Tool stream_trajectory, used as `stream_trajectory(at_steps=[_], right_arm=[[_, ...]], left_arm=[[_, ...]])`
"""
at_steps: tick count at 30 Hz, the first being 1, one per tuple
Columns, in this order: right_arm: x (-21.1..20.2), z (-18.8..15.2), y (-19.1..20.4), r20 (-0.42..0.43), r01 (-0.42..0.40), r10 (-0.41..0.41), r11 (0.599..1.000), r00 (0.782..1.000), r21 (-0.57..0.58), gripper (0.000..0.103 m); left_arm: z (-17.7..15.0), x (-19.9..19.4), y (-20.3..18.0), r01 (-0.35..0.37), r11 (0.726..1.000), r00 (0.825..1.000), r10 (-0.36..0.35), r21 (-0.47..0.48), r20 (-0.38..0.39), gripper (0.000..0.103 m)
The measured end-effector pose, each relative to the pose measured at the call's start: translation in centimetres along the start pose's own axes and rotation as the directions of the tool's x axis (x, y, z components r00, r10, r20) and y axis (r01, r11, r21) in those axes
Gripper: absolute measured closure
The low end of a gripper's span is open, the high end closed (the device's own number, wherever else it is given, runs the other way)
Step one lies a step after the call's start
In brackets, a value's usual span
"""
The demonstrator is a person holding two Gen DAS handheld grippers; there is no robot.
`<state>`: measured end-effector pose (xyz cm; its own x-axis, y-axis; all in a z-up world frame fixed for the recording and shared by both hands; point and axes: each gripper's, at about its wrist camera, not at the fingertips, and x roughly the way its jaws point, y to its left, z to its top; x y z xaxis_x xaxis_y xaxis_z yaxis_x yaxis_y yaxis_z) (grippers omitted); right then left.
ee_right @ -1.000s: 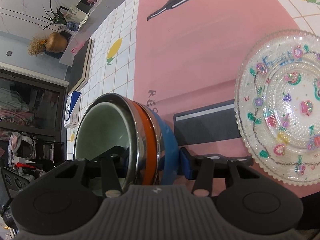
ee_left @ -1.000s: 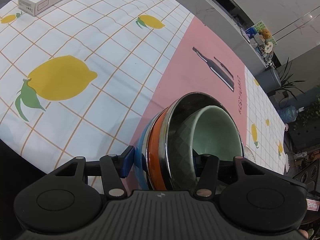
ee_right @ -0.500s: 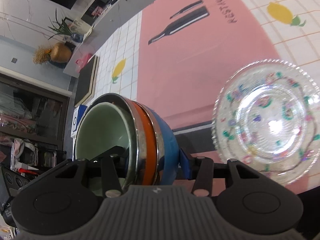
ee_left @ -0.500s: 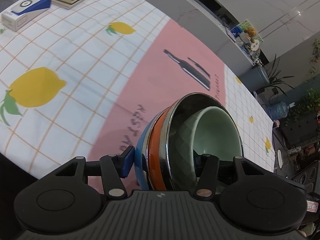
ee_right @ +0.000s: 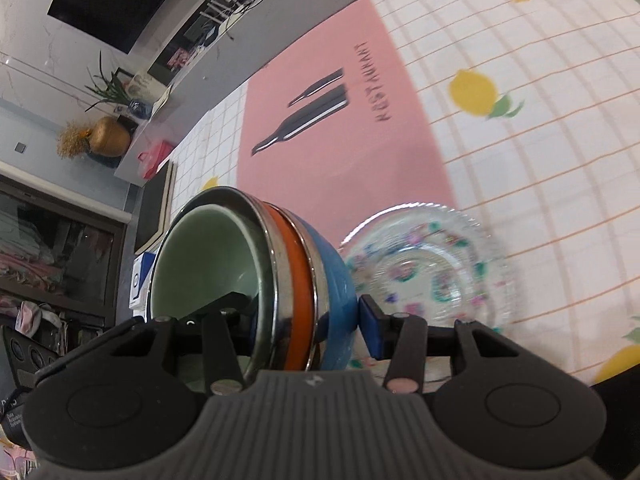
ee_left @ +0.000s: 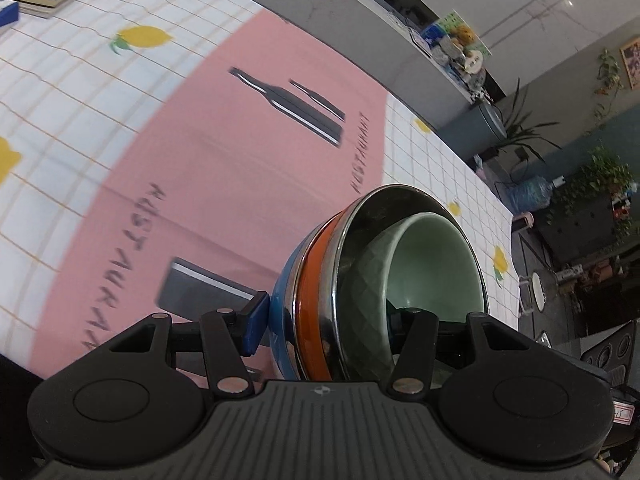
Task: Organize plates and bowls
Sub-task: 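Lift the bowl stack and lower it onto the plate pile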
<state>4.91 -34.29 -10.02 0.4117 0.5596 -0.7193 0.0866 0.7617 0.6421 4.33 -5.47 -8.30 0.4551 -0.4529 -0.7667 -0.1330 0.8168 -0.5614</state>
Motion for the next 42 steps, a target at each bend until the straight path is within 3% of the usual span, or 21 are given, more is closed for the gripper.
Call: stream_trajectory(at_steps=[18, 42], right_arm=[[-0.5, 0.5, -5.4, -0.036, 0.029, -0.027, 0.998, 0.999, 0.063, 0.056], [0.0, 0.2, -5.9, -0.040, 0.045, -0.043, 0.997, 0.998, 0.060, 0.052]], left_arm=[[-1.6, 4.5, -2.0, -0.017, 1.000, 0.996, 0.017, -0.007, -0.088, 0.043], [-2.3, 5.1, -2.4, -0.033, 0.999, 0.996, 0.035, 0.030, -0.086, 0.046]])
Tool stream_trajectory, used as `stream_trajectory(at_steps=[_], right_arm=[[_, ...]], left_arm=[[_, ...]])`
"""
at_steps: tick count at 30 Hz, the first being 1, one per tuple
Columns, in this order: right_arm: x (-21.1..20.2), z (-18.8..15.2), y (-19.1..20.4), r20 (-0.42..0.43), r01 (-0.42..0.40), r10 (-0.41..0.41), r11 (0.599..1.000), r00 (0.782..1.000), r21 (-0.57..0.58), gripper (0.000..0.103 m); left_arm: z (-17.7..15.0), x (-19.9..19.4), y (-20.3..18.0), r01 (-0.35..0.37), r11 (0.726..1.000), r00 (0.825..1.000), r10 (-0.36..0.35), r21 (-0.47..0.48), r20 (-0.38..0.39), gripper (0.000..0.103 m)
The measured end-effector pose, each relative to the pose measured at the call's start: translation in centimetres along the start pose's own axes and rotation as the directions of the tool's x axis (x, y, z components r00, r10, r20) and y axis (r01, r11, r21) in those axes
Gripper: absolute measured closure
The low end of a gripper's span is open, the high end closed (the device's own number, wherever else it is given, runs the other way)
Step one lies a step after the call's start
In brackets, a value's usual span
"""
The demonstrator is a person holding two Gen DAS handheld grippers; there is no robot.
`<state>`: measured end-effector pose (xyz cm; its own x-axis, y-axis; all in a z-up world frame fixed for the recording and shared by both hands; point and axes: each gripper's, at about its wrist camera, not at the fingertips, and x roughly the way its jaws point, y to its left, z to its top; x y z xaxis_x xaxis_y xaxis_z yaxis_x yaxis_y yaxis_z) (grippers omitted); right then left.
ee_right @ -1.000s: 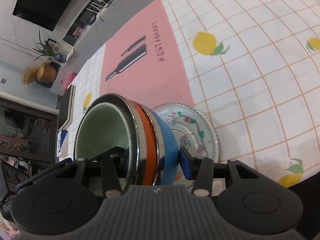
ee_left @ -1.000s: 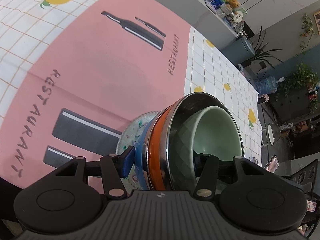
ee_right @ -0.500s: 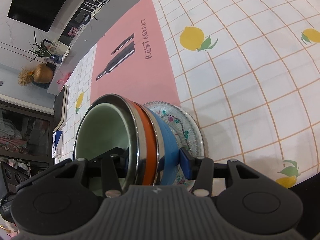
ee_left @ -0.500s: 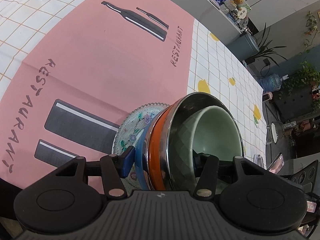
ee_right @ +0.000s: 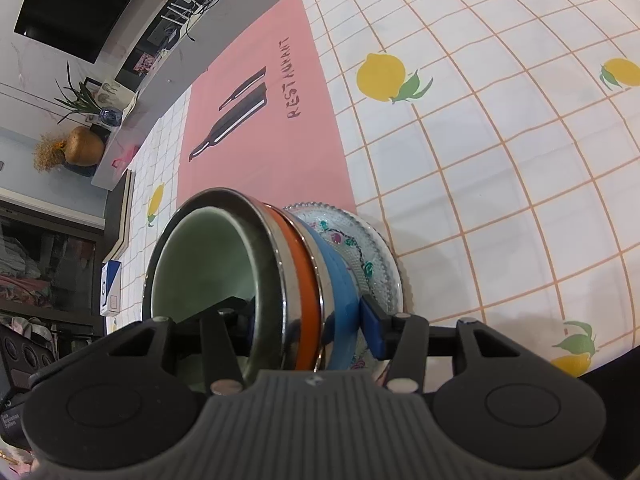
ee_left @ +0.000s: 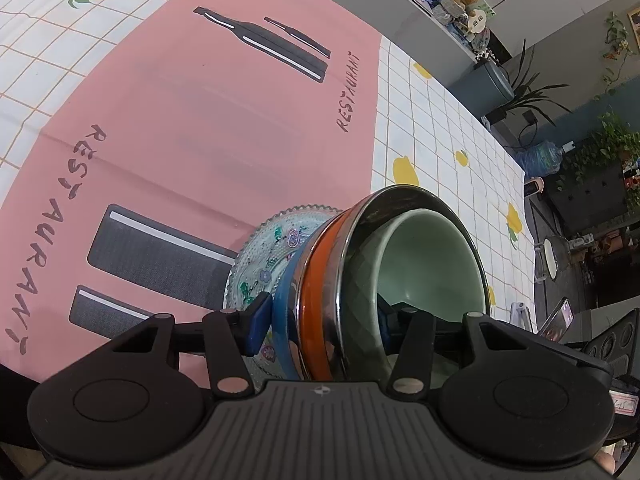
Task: Organize plates and bowls
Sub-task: 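Lift the bowl stack and lower it onto the plate pile, then open both grippers and pull them back from the bowl stack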
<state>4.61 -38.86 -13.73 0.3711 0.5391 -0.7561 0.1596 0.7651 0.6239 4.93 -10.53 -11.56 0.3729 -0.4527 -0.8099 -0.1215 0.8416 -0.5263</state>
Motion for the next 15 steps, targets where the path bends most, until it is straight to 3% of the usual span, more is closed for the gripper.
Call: stream_trajectory(at_steps=[3, 8, 15], right_arm=[[-0.1, 0.0, 0.3, 0.002, 0.015, -0.015, 1.000, 1.000, -0.016, 0.051], [-1.3, 0.2, 1.5, 0.061, 0.051, -0.046, 0.995, 0.997, -0.083, 0.039], [-3.2, -0.1, 3.8, 0.154, 0.128, -0.095, 0.968, 0.983, -0.216, 0.032]], left_arm=[[0.0, -0.3, -0.3, -0.006, 1.000, 1.000, 0.005, 0.024, 0.013, 0.045], [0.0, -1.3, -0.6, -0.005, 0.999, 0.999, 0.004, 0.044, 0.036, 0.037], [-0.2, -4.0, -1.7, -0.012, 0.992, 0.994, -0.002, 0.129, 0.106, 0.037]])
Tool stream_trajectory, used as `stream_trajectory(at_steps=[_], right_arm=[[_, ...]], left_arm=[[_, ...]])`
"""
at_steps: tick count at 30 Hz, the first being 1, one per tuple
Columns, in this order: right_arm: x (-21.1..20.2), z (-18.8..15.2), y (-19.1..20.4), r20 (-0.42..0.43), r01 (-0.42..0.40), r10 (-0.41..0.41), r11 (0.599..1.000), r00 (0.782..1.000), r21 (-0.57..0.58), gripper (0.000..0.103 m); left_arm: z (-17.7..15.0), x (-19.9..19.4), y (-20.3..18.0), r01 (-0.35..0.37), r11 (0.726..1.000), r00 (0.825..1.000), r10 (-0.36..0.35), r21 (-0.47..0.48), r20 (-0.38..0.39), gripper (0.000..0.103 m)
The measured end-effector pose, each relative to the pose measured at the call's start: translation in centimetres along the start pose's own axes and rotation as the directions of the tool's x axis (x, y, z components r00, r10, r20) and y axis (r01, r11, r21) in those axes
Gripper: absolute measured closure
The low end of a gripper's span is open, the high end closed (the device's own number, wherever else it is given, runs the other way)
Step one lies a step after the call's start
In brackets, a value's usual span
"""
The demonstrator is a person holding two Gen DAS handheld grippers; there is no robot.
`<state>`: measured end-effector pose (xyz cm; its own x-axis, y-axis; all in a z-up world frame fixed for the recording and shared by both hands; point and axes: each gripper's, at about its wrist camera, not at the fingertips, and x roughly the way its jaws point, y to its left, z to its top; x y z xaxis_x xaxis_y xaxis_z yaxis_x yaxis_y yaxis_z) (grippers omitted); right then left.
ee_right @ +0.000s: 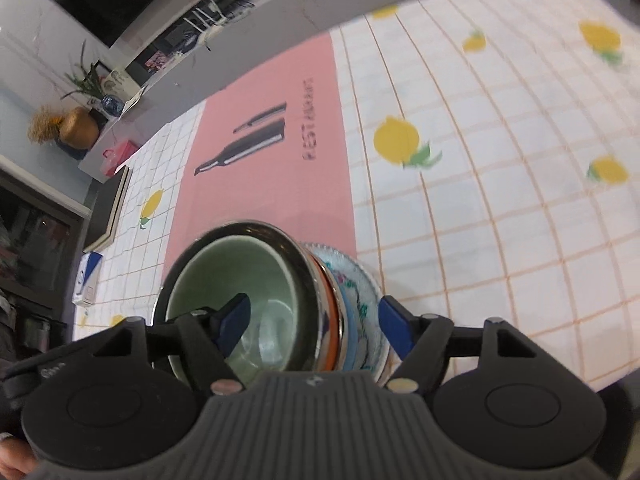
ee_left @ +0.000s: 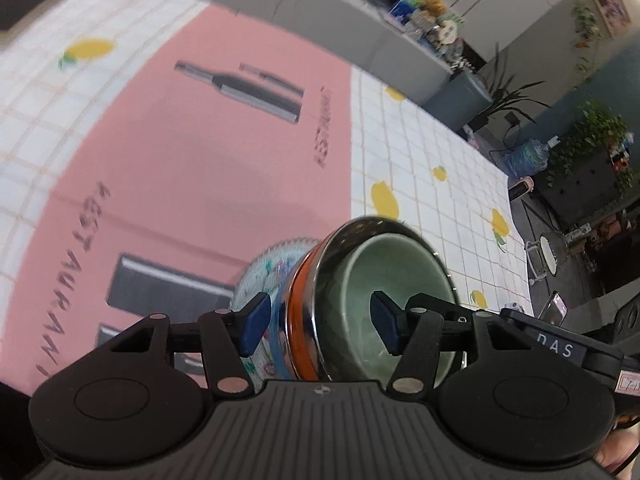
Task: Organize plates and bowls
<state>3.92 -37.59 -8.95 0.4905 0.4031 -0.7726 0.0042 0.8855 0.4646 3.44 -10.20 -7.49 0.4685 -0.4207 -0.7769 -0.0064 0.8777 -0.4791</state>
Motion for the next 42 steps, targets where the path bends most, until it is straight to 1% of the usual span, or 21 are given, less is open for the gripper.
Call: stream_trajectory(at_steps=[3, 5, 7, 9, 12, 15, 17, 19, 21, 23, 25, 27, 31, 33, 35, 39, 42], right_arm=[[-1.4, -0.2, 1.3, 0.061, 0.007, -0.003, 0.998, 0.998, -0.065, 0.032], [-2.5, -0.6, 2.3, 0.115, 0.018, -0.005, 0.994, 0.993, -0.111, 0.031], [-3.4, -1.2, 3.4, 0.168, 0.042, -0.015, 0.986, 0.986, -0.162, 0.029], [-4.2, -1.9, 4.4, 0.212, 0.059, -0.015, 0.977, 0.977, -0.203, 0.028], [-5.2, -2.9, 5.5, 0.230, 0.035, 0.021, 0.970, 0.973, -0.239, 0.028], [-6.0, -3.9, 6.7, 0.248, 0.041, 0.030, 0.960, 0.968, -0.278, 0.027], [-6.5, -4.7, 7.5, 0.264, 0.056, 0.028, 0.950, 0.964, -0.307, 0.027], [-6.8, -5.6, 8.4, 0.271, 0.071, 0.026, 0.937, 0.962, -0.343, 0.027], [-7.1, -6.6, 9.3, 0.292, 0.109, 0.006, 0.920, 0.956, -0.375, 0.027], [-7.2, -7.8, 10.0, 0.319, 0.149, -0.014, 0.902, 0.948, -0.405, 0.025], [-7.1, -9.0, 10.5, 0.341, 0.177, -0.024, 0.887, 0.940, -0.427, 0.016], [-7.0, -10.1, 10.8, 0.352, 0.198, -0.037, 0.879, 0.935, -0.433, 0.015], [-5.7, -11.7, 10.7, 0.309, 0.181, -0.049, 0.891, 0.950, -0.416, 0.015], [-5.0, -12.3, 10.4, 0.289, 0.186, -0.067, 0.895, 0.955, -0.406, 0.015], [-4.6, -12.8, 10.1, 0.290, 0.203, -0.086, 0.894, 0.953, -0.400, 0.015], [-3.9, -13.2, 9.9, 0.291, 0.230, -0.116, 0.888, 0.950, -0.397, 0.015], [-3.5, -13.5, 9.5, 0.282, 0.238, -0.132, 0.892, 0.950, -0.385, 0.015]], left_arm=[[-0.1, -2.0, -0.8, -0.033, 0.996, 0.997, 0.026, 0.079, 0.077, 0.037], [-0.3, -3.7, -1.4, -0.072, 0.988, 0.988, 0.051, 0.134, 0.148, 0.037], [-0.6, -5.2, -1.9, -0.120, 0.975, 0.973, 0.079, 0.185, 0.218, 0.037], [-1.1, -6.5, -2.2, -0.171, 0.959, 0.954, 0.104, 0.226, 0.282, 0.037], [-1.9, -8.0, -2.7, -0.246, 0.931, 0.923, 0.140, 0.271, 0.359, 0.037], [-2.9, -9.0, -2.9, -0.305, 0.903, 0.898, 0.167, 0.301, 0.408, 0.037], [-3.6, -9.4, -3.1, -0.334, 0.888, 0.883, 0.177, 0.317, 0.434, 0.037], [-4.5, -9.9, -3.4, -0.356, 0.867, 0.872, 0.174, 0.349, 0.457, 0.036], [-5.2, -10.4, -3.5, -0.369, 0.849, 0.869, 0.172, 0.378, 0.463, 0.034], [-5.7, -10.7, -3.4, -0.376, 0.842, 0.869, 0.175, 0.386, 0.463, 0.032], [-5.9, -10.9, -3.1, -0.370, 0.846, 0.875, 0.178, 0.384, 0.450, 0.031], [-6.1, -10.8, -2.6, -0.363, 0.853, 0.885, 0.189, 0.375, 0.427, 0.030], [-6.9, -10.2, -1.3, -0.377, 0.847, 0.890, 0.221, 0.374, 0.398, 0.029], [-7.2, -9.6, -0.7, -0.386, 0.842, 0.894, 0.241, 0.378, 0.378, 0.029], [-7.6, -9.2, -0.1, -0.391, 0.838, 0.897, 0.255, 0.382, 0.360, 0.029], [-8.3, -8.8, 0.4, -0.391, 0.829, 0.903, 0.260, 0.400, 0.343, 0.029], [-8.7, -8.5, 0.9, -0.375, 0.837, 0.912, 0.255, 0.400, 0.321, 0.029]])
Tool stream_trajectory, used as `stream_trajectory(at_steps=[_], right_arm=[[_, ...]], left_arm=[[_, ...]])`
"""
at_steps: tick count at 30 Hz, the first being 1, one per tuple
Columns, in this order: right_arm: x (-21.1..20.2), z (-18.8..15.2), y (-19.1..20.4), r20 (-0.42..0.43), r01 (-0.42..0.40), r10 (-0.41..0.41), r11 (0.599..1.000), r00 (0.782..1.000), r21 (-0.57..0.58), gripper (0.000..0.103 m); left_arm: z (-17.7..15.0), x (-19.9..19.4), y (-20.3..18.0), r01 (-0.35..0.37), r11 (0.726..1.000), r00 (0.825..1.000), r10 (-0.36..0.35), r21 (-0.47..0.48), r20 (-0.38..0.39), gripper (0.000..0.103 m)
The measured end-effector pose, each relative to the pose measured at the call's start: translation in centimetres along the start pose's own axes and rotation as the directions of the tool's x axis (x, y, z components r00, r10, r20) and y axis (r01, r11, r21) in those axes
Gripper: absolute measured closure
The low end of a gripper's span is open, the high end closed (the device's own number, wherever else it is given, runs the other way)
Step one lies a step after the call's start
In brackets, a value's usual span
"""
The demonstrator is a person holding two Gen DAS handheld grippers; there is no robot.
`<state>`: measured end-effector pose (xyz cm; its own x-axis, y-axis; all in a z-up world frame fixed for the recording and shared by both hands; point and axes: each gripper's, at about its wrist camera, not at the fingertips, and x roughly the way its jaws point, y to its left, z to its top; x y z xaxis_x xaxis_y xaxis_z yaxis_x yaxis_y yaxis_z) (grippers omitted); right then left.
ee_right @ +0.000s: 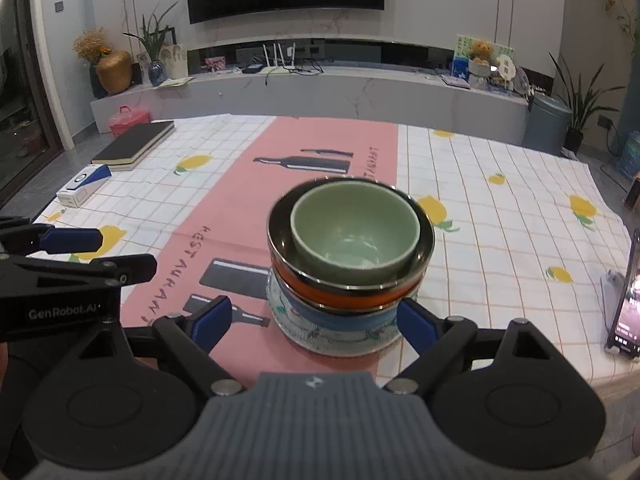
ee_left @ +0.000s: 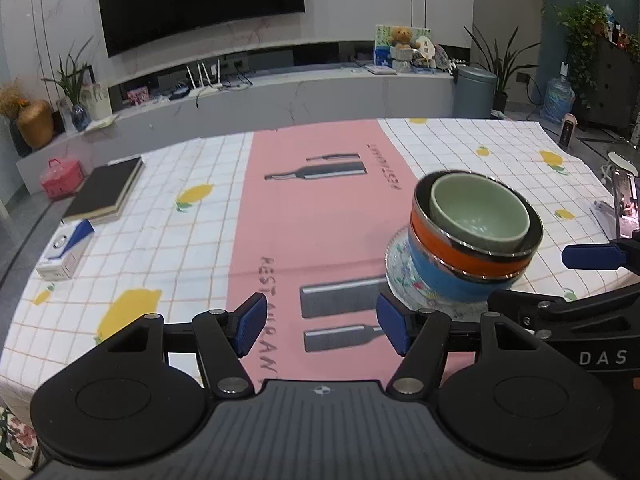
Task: Organize plates and bowls
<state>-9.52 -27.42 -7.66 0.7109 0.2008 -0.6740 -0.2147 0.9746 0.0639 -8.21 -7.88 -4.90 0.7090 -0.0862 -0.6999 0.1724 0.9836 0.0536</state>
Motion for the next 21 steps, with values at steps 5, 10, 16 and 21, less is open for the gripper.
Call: stream_trajectory(at_steps=[5, 10, 16, 21], right_arm=[[0.5, -1.0, -0.1, -0.037, 0.019, -0.018, 0.999, 0.999, 0.030, 0.015], [0.7, -1.5, 0.1, -0.050, 0.030, -0.028, 0.999, 0.998, 0.038, 0.015], [0.6, -1.3, 0.0, -0.050, 0.037, -0.036, 0.999, 0.998, 0.038, 0.015], [0.6, -1.3, -0.1, -0.047, 0.040, -0.038, 0.998, 0.998, 0.041, 0.015]], left_arm=[[-0.8, 0.6, 0.3, 0.005, 1.000, 1.000, -0.006, -0.005, -0.024, 0.029], [-1.2, 0.9, 0.1, 0.011, 1.000, 0.999, -0.012, -0.002, -0.035, 0.029], [-1.1, 0.9, 0.2, 0.010, 1.000, 0.999, -0.010, 0.000, -0.039, 0.029], [-1.1, 1.0, 0.2, 0.008, 1.000, 0.999, -0.008, -0.001, -0.044, 0.029]])
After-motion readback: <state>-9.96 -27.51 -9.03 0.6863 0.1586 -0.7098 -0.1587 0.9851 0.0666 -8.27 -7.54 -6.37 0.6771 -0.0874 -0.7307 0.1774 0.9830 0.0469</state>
